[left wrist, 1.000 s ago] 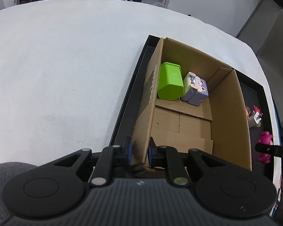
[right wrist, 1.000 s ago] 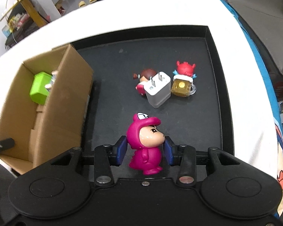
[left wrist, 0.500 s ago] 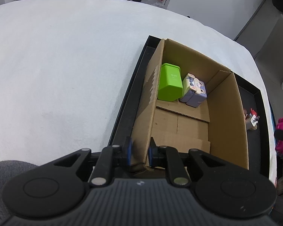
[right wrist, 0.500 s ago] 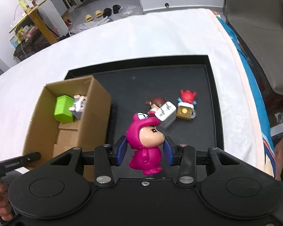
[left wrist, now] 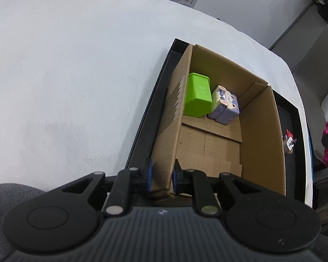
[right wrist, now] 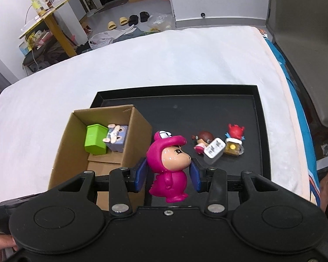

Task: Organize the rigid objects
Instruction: 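Grasp the pink doll figure with the right gripper and lift it, then lower the pink doll into the box and open the right gripper, then move the right gripper to the red devil figure and grasp it, then carry the red devil figure into the box and release it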

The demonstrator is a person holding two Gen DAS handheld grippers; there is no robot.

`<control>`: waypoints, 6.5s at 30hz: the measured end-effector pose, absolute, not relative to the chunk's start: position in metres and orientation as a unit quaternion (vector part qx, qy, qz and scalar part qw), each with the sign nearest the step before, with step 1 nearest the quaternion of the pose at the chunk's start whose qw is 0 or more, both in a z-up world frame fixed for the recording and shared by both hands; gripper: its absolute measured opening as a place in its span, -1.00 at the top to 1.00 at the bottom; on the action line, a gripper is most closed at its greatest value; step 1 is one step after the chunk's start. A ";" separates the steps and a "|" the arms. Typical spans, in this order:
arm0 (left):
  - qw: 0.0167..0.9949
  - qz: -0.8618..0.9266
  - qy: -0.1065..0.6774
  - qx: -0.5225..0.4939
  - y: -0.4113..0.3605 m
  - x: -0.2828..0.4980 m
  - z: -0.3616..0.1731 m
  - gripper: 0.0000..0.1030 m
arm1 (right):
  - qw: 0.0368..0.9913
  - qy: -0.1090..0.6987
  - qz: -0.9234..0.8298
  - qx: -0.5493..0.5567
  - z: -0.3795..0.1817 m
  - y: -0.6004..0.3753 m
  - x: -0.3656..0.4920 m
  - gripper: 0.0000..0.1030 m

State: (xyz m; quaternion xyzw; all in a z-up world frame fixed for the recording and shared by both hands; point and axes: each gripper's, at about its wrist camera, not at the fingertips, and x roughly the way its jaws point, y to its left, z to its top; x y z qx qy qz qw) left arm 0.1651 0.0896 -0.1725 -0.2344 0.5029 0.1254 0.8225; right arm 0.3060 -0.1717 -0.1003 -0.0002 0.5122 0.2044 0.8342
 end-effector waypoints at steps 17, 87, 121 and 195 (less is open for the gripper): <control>0.827 0.107 0.494 -0.246 0.096 0.157 -0.173 0.66 | 0.825 0.510 0.241 -0.023 -0.085 -0.102 0.301 0.20; 0.822 0.123 0.498 -0.249 0.093 0.159 -0.171 0.65 | 0.794 0.542 0.267 0.074 -0.080 -0.167 0.322 -0.80; 0.823 0.154 0.508 -0.202 0.077 0.169 -0.169 0.70 | 0.799 0.540 0.162 0.210 -0.184 -0.267 0.380 -0.63; 0.827 0.139 0.500 -0.216 0.081 0.159 -0.166 0.70 | 0.859 0.446 0.246 0.058 -0.082 -0.175 0.327 0.28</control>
